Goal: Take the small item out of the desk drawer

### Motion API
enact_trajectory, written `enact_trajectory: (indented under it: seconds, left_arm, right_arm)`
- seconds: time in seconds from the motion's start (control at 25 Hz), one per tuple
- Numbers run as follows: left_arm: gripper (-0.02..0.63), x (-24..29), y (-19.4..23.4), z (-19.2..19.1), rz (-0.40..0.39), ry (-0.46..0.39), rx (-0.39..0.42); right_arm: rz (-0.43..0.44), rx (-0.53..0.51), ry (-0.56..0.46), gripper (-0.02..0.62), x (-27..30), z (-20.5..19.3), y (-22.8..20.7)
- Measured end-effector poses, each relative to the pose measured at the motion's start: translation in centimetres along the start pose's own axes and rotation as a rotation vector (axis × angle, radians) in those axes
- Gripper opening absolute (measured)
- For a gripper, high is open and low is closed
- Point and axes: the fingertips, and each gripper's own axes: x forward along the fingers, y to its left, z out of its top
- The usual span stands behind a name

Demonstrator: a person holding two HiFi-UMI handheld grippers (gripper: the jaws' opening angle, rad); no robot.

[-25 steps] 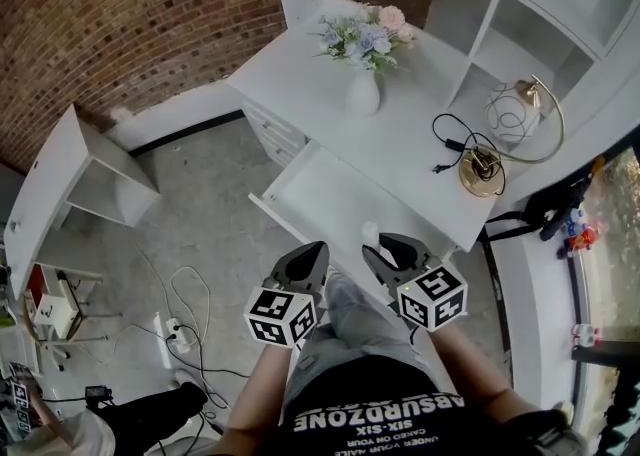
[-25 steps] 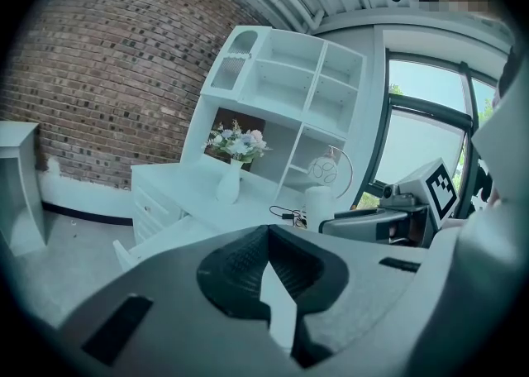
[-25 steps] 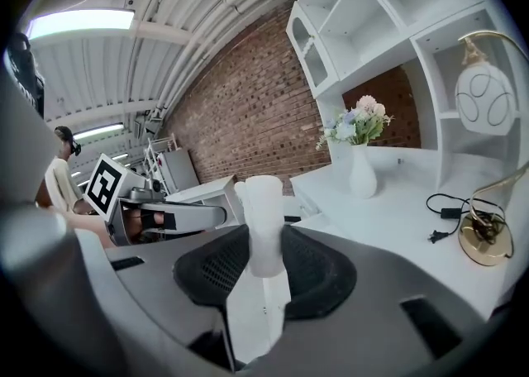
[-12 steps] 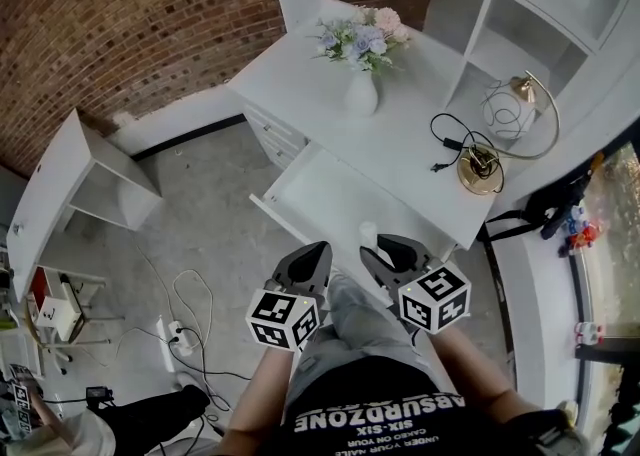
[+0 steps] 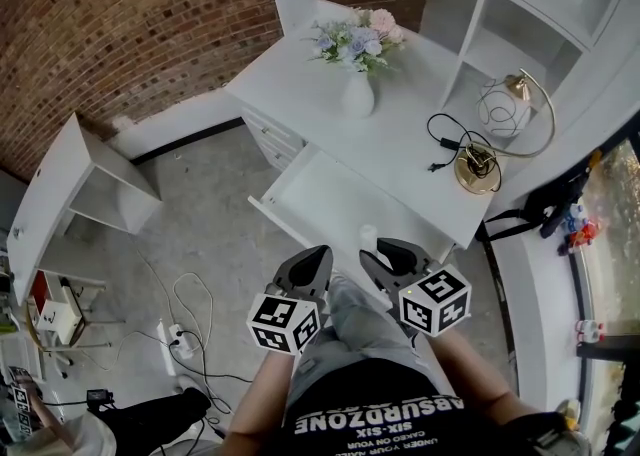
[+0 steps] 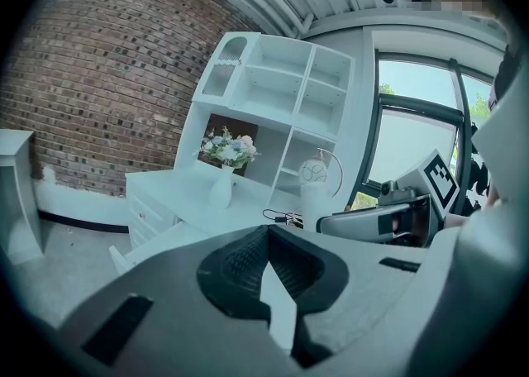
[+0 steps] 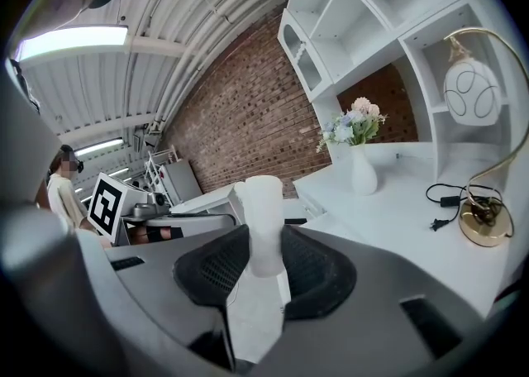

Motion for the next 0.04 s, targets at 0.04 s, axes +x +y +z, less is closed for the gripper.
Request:
enact_trajectory:
  seconds: [0.04]
  left_arm:
    - [0.005, -0.02, -0.14, -0.02, -0.001, 0.000, 0.001]
  right_arm:
    - [0.001, 0.002, 0.000, 0.121, -0.08, -0.05, 0.03]
